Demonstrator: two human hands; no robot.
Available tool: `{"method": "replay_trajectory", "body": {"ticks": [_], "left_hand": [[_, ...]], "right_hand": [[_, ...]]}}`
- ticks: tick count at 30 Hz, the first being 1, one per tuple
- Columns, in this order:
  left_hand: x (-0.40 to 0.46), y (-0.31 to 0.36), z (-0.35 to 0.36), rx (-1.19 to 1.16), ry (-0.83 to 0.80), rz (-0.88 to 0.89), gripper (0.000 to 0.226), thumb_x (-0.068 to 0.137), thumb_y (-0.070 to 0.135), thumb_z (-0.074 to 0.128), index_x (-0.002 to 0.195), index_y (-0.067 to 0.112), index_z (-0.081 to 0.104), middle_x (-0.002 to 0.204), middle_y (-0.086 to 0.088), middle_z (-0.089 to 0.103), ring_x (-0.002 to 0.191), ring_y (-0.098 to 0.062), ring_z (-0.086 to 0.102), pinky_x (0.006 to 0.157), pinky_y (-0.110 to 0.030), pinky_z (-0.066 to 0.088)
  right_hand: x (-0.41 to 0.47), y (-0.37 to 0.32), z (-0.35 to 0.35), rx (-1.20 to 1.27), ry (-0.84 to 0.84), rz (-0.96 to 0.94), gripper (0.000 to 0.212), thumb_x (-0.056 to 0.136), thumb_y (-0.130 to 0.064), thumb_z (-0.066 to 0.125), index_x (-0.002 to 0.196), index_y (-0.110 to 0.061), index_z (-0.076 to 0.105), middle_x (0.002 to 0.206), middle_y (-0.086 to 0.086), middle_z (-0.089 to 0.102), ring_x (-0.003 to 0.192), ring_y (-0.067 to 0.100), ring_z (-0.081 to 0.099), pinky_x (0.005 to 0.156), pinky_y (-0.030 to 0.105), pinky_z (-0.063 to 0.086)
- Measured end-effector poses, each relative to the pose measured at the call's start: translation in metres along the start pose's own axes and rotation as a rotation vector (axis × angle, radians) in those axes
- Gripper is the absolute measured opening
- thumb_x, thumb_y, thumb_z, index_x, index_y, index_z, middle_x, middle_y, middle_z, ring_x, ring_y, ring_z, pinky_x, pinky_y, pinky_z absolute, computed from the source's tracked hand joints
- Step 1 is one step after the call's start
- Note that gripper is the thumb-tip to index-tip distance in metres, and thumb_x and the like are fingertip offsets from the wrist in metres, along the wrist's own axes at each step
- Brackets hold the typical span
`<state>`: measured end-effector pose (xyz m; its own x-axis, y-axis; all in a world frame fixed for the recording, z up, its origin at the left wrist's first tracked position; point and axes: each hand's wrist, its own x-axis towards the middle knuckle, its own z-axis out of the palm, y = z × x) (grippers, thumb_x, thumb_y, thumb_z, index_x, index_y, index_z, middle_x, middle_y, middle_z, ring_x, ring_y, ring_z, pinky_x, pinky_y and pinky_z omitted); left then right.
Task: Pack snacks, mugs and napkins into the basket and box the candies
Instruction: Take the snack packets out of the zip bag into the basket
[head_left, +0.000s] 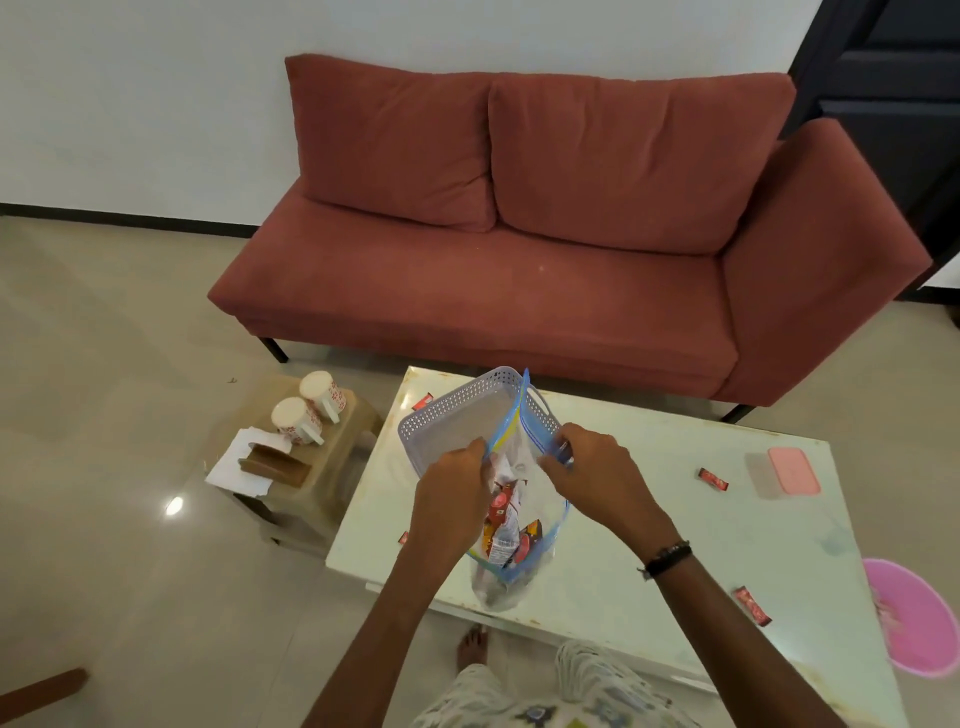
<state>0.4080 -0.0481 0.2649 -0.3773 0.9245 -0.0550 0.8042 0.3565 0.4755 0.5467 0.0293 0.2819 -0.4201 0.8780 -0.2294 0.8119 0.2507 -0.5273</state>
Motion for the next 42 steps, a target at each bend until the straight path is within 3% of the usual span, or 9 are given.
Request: {"method": "replay_trajectory", "body": {"ticks": [5,10,14,18,22,27,30,37,42], "left_hand": [[-0.005,-0.001,0.003,0.06,0.019,0.007,0.035,0.099,0.037,0.031,0.109,0.013,0.054,0.1,-0.006,0.068,0.088,-0.021,0.066,0.079,-0.028,0.052],[0.0,-0.012,0.003,0.115,0.079,-0.01,0.034,0.098,0.035,0.03,0.114,0.013,0.05,0.1,-0.006,0.067,0.086,-0.022,0.066,0.071,-0.025,0.048],[0.002,-0.019,0.002,0.054,0.152,-0.062,0.035,0.099,0.033,0.029,0.111,0.01,0.052,0.095,-0.009,0.067,0.083,-0.024,0.066,0.064,-0.022,0.04],[0.005,-0.019,0.005,-0.085,0.119,-0.136,0.033,0.099,0.031,0.032,0.102,0.008,0.056,0.083,-0.006,0.061,0.071,-0.018,0.058,0.056,-0.019,0.037],[0.005,-0.018,0.013,-0.291,0.087,-0.21,0.027,0.099,0.027,0.033,0.082,0.013,0.048,0.071,-0.004,0.053,0.067,-0.02,0.056,0.057,-0.025,0.04],[0.003,-0.023,0.016,-0.386,0.111,-0.324,0.031,0.1,0.028,0.033,0.078,0.012,0.048,0.073,-0.007,0.057,0.075,-0.027,0.061,0.069,-0.037,0.048],[0.0,-0.029,0.017,-0.416,0.124,-0.354,0.028,0.099,0.03,0.034,0.086,0.013,0.052,0.082,-0.009,0.062,0.081,-0.026,0.064,0.075,-0.037,0.052],[-0.004,-0.047,0.008,-0.459,0.155,-0.356,0.028,0.099,0.031,0.034,0.094,0.014,0.055,0.086,-0.005,0.063,0.079,-0.02,0.061,0.076,-0.034,0.053],[0.0,-0.066,-0.002,-0.493,0.152,-0.38,0.026,0.099,0.028,0.034,0.089,0.012,0.052,0.081,-0.004,0.06,0.078,-0.022,0.061,0.076,-0.038,0.052]], "right_hand": [[0.016,-0.02,0.01,0.02,0.034,-0.132,0.021,0.094,-0.028,0.051,0.076,-0.023,0.042,0.089,0.006,0.064,0.071,0.014,0.047,0.052,0.008,0.023],[0.008,-0.017,0.018,0.107,-0.034,-0.181,0.015,0.091,-0.027,0.056,0.08,-0.02,0.049,0.08,0.003,0.061,0.064,0.01,0.05,0.053,0.013,0.031],[0.007,-0.001,0.01,-0.008,0.105,-0.05,0.013,0.09,-0.024,0.052,0.089,-0.013,0.058,0.091,0.007,0.068,0.08,0.026,0.062,0.063,0.026,0.04],[0.009,0.014,0.01,-0.132,0.151,0.045,0.013,0.091,-0.026,0.051,0.093,-0.014,0.056,0.095,0.006,0.068,0.079,0.025,0.062,0.068,0.034,0.053],[-0.01,-0.004,0.019,-0.005,0.365,-0.166,0.005,0.088,-0.012,0.056,0.084,-0.009,0.056,0.083,0.006,0.06,0.073,0.023,0.054,0.061,0.032,0.042],[-0.003,-0.023,0.071,-0.051,-0.195,-0.04,0.026,0.091,-0.021,0.051,0.081,0.002,0.06,0.091,0.018,0.069,0.09,0.032,0.064,0.071,0.034,0.046],[0.021,-0.031,0.101,-0.039,-0.381,0.111,0.033,0.095,-0.026,0.046,0.108,0.002,0.056,0.118,0.021,0.061,0.11,0.035,0.057,0.08,0.034,0.041],[0.048,-0.04,0.146,0.067,-0.33,0.246,0.035,0.091,-0.027,0.053,0.107,0.003,0.062,0.114,0.021,0.065,0.107,0.036,0.06,0.086,0.034,0.047],[0.05,-0.05,0.147,-0.004,-0.309,0.151,0.023,0.091,-0.021,0.051,0.1,-0.001,0.06,0.116,0.021,0.063,0.111,0.036,0.056,0.084,0.035,0.045]]}}
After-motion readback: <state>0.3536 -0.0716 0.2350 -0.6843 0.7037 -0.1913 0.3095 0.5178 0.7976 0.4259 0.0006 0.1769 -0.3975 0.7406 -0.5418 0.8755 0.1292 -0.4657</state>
